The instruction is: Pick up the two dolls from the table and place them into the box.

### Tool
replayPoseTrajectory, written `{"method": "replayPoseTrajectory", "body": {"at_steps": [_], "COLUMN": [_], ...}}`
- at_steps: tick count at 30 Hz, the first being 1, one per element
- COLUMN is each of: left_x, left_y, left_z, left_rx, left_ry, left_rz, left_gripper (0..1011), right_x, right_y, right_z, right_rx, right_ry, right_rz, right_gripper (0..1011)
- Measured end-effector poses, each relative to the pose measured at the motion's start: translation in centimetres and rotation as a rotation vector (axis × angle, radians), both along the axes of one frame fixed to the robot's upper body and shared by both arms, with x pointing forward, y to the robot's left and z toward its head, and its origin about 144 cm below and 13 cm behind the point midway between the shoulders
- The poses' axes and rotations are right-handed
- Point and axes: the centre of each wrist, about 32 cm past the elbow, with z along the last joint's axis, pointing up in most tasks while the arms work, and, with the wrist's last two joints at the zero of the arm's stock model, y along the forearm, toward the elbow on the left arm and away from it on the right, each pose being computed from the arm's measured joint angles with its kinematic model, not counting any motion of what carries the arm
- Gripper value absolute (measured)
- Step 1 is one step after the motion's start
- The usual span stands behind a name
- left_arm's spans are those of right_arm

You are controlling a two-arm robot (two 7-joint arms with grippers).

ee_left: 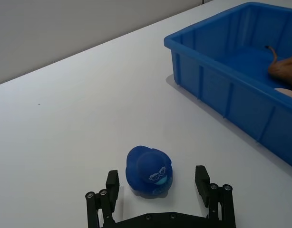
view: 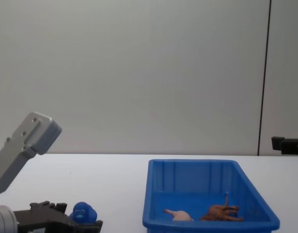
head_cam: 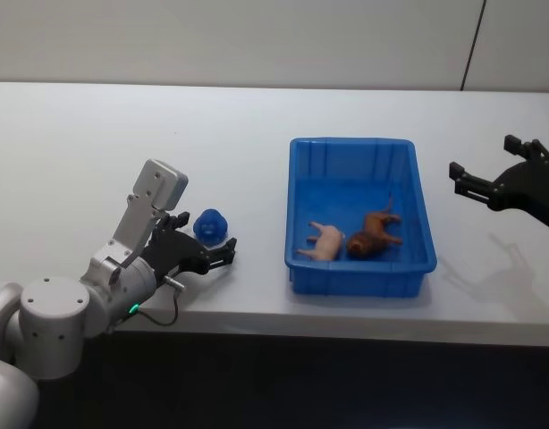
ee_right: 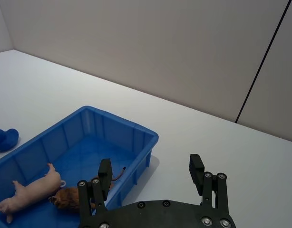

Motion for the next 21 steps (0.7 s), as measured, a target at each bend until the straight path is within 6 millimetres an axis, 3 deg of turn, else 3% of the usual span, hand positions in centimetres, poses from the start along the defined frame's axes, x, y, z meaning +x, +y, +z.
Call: {"method": "replayPoseTrajectory", "body": {"at_steps": [21], "left_x": [2.0], "left_y": [1.0], "left_z": [0.0], "left_rx": [0.044], "left_ry": [0.006], "left_rz": [-0.022], "left_gripper": [1003], "right_x": [0.0], "right_y": [0.0], "right_z": [0.0], "right_rx": [0.0], "right_ry": [0.001], "right_rz": [0.0], "right_gripper": [1001]}}
